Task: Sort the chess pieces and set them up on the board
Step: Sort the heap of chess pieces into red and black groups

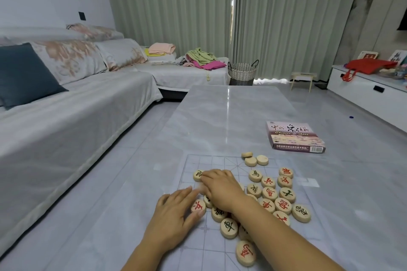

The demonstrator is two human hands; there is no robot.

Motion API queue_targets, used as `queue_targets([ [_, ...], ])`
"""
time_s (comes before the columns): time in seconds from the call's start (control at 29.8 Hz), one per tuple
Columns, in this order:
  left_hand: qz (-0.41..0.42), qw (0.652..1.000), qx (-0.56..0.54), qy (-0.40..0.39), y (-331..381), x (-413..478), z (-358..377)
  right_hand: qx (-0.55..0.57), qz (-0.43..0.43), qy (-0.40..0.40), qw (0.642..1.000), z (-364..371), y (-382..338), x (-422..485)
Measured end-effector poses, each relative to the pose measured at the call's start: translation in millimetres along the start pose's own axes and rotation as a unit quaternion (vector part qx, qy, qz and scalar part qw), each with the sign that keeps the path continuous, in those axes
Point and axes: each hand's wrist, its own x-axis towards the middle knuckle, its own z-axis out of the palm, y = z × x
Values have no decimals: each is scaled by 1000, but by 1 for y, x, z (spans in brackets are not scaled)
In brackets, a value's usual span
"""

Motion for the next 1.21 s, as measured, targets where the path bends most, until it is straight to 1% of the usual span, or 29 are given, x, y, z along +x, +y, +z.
queue_targets([
  [0.1,-11,1000,-7,11,1,0,-2,30,26,18,999,-1,2,3],
  [0.2,-18,1000,-17,18,0,0,-3,63,131,62,987,-16,23,-6],
  [0.23,-20,999,-18,19,0,1,-3,63,165,52,983,-22,33,-11],
  [0.3,-22,999,-19,20,0,1,-2,52,195,-9,979,-27,46,-21],
  [0.37,-23,999,-24,20,0,0,-2,24,187,-54,980,-27,48,-25],
  [0.4,-22,999,-25,21,0,0,-2,11,181,-55,982,-25,46,-27],
  [0.47,-18,999,-27,23,0,-1,-3,24,180,-24,983,-22,43,-28],
  [0.5,-16,999,-29,25,1,-1,-3,57,186,2,981,-23,43,-29],
  [0.57,-17,999,-30,25,1,-1,-4,167,199,61,964,-25,43,-31],
  [0.6,-17,999,-28,25,0,-1,-3,216,203,80,952,-26,44,-32],
  [0.64,-18,999,-26,24,-1,0,-3,244,207,81,944,-26,44,-34],
  [0.67,-20,999,-23,23,-2,0,-2,242,205,70,946,-25,45,-37],
  [0.74,-24,999,-19,23,-3,1,-1,164,194,51,966,-19,49,-44],
  [0.81,-26,999,-20,26,-3,0,0,101,188,65,975,-15,55,-48],
  [0.91,-26,999,-19,29,-2,0,-1,111,192,75,972,-12,58,-51],
  [1.04,-23,999,-17,29,-2,0,-1,123,177,90,972,-9,54,-44],
  [1.11,-21,999,-13,28,-2,0,0,109,156,98,977,-7,51,-36],
  [1.21,-19,999,-12,25,-3,0,0,86,101,95,987,-3,44,-21],
])
